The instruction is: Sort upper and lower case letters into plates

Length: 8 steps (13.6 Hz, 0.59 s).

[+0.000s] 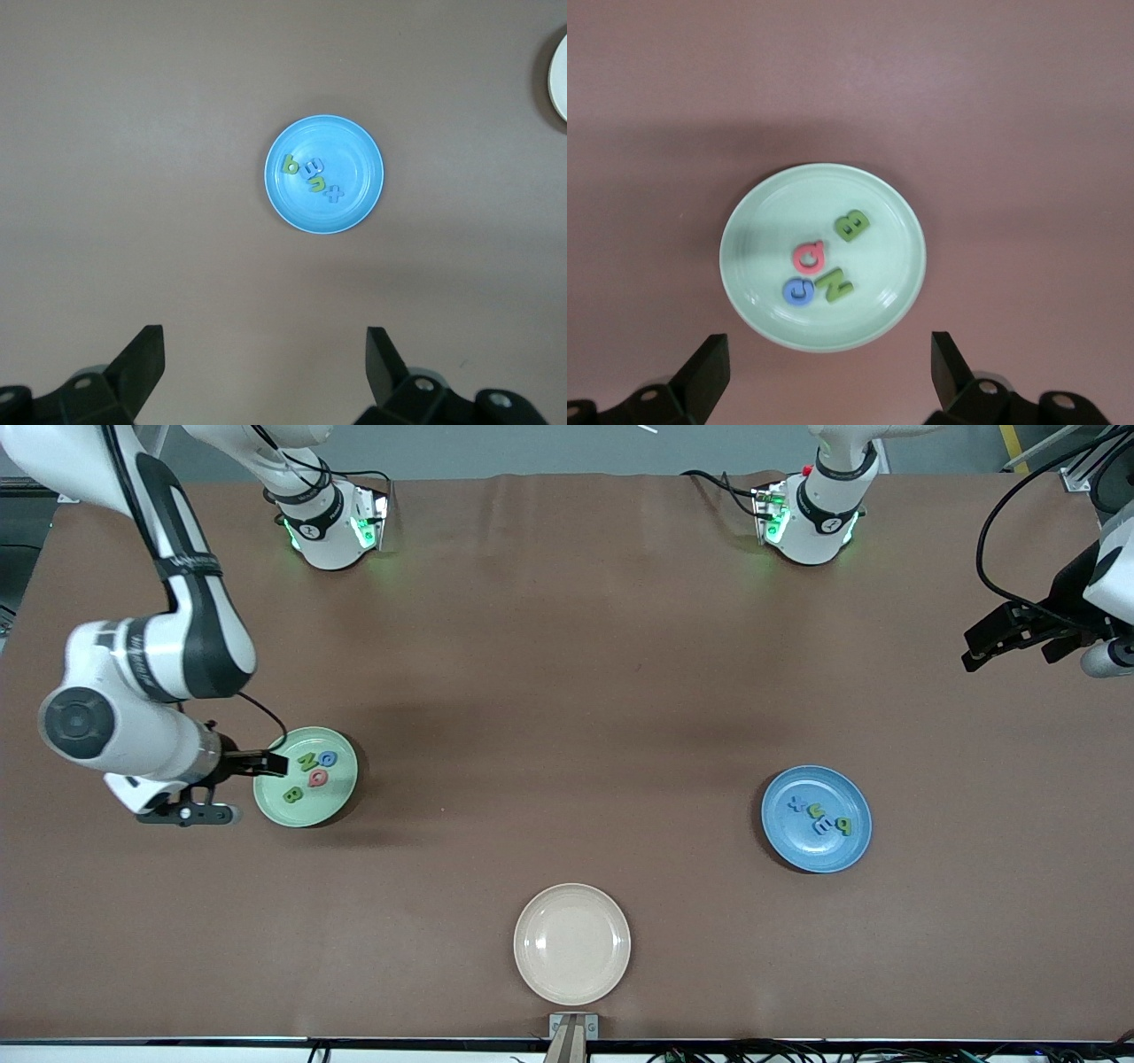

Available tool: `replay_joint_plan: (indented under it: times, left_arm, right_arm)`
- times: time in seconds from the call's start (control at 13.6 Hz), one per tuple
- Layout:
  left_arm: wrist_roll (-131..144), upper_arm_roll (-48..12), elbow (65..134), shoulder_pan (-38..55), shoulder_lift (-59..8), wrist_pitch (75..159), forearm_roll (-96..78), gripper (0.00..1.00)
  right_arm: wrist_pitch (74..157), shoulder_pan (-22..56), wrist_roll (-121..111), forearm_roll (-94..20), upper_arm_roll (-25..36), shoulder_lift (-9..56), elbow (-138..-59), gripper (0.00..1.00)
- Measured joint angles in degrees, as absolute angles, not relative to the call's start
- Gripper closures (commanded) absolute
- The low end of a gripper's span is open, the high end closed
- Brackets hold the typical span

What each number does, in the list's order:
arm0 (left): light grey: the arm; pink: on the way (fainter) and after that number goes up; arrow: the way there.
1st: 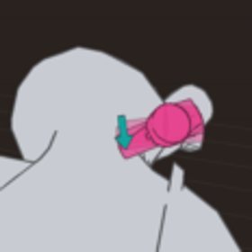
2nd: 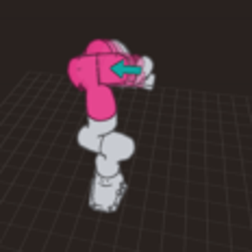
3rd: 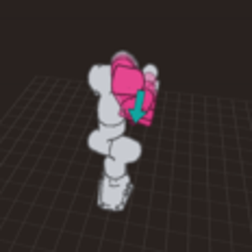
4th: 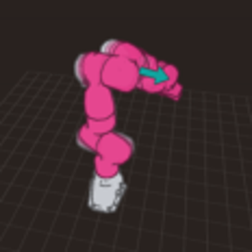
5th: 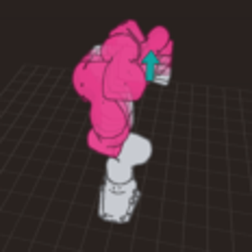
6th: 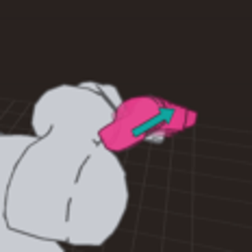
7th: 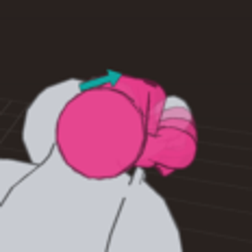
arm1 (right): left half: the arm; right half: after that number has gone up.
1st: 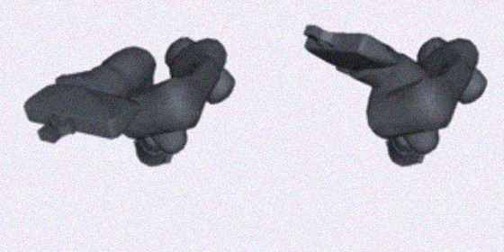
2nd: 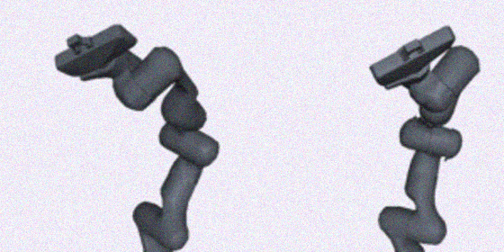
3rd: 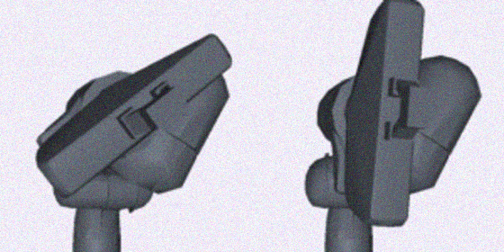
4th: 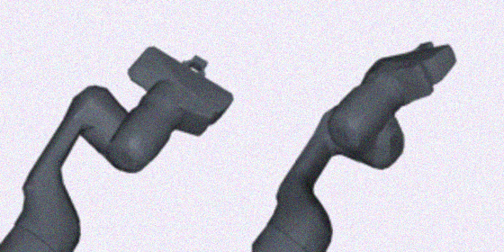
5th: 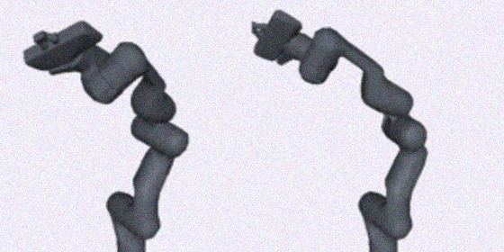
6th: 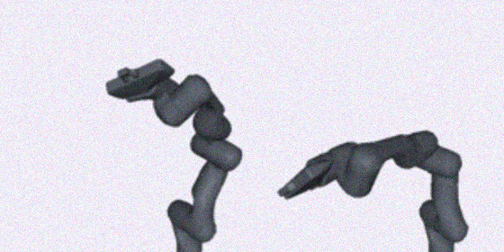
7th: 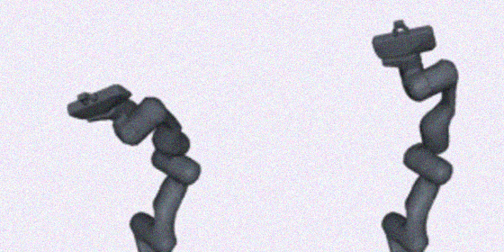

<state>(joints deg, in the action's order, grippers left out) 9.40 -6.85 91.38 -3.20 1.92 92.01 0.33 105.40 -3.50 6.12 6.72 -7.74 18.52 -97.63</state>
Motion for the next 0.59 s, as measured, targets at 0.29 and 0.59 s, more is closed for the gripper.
replay_joint_plan:
  times: [0.29,0.59]
  left_arm:
    - [9.4,-6.8,91.4,-3.2,1.9,91.7,0.3,0.0]
    - [9.7,-6.8,91.4,-3.2,1.9,90.6,0.3,0.0]
  right_arm:
    - [90.9,-4.2,5.2,6.6,-7.7,18.0,-85.1,0.0]
    - [89.2,-4.8,5.1,6.6,-7.7,18.0,-80.9,0.0]
